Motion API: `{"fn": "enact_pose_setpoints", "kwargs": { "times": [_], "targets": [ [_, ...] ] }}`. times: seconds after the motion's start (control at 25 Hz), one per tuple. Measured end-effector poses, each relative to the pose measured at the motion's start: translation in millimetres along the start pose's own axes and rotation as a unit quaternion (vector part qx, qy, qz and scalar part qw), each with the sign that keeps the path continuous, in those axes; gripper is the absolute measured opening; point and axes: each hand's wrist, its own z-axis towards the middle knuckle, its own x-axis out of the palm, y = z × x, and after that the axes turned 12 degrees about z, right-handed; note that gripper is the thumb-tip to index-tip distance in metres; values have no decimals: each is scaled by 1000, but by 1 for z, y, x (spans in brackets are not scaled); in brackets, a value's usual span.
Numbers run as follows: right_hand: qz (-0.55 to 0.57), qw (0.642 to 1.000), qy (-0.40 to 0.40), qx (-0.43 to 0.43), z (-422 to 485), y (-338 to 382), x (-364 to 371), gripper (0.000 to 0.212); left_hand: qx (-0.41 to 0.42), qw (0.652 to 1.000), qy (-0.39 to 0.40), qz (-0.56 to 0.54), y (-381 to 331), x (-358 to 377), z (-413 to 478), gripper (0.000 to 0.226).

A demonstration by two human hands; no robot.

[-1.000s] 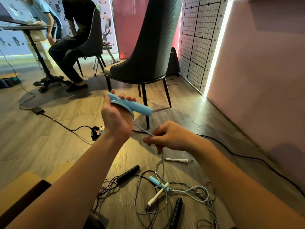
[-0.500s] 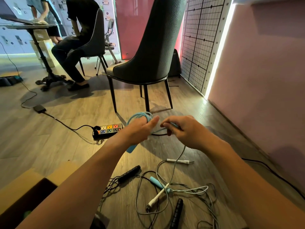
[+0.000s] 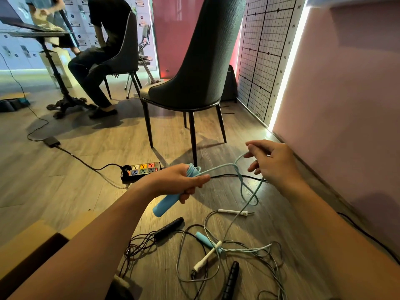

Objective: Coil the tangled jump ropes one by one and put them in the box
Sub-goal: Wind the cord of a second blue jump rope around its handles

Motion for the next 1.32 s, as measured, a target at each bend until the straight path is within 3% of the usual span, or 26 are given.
{"fn": "enact_pose_setpoints", "kwargs": {
  "times": [0.12, 0.2, 0.28, 0.36, 0.48, 0.6, 0.68, 0.8, 0.88, 1.0, 1.2, 1.32],
  "targets": [
    [58, 994, 1, 87, -1, 3, 0, 20, -35, 999, -12, -10, 1, 0, 0, 57],
    [-12, 995, 49, 84, -4, 5, 1, 25, -50, 998, 2, -26, 1, 0, -1, 58],
    [-93, 989, 92, 61, -6, 3, 3, 29, -52, 991, 42, -113, -3, 1, -4, 59],
    [-132, 982, 130, 35, -7, 0, 5, 31, -43, 962, 84, -256, -8, 1, -6, 58],
    [-138, 976, 170, 11, -7, -2, 11, 30, 53, 874, 122, -468, -14, -5, -6, 55],
    [-123, 975, 186, 10, -9, 3, 23, 28, 157, 741, 106, -644, -17, -8, -4, 57],
    [-127, 970, 206, 16, -10, 3, 28, 29, 190, 673, 32, -714, -18, -9, -2, 47],
    [-138, 955, 262, 8, -14, 6, 31, 23, 201, 628, -163, -734, -12, -15, 4, 31],
    [-127, 949, 290, -11, -15, 9, 29, 12, 178, 623, -287, -705, -6, -24, 5, 27],
    [-147, 946, 283, -61, -12, 11, 21, 12, 135, 644, -398, -639, 4, -35, 4, 23],
    [-90, 976, 193, -56, -12, 20, 8, 47, 61, 699, -511, -497, 28, -42, 8, 18],
    [-53, 985, 148, -69, -17, 30, 5, 54, 33, 723, -534, -437, 38, -43, 9, 17]
  ]
}}
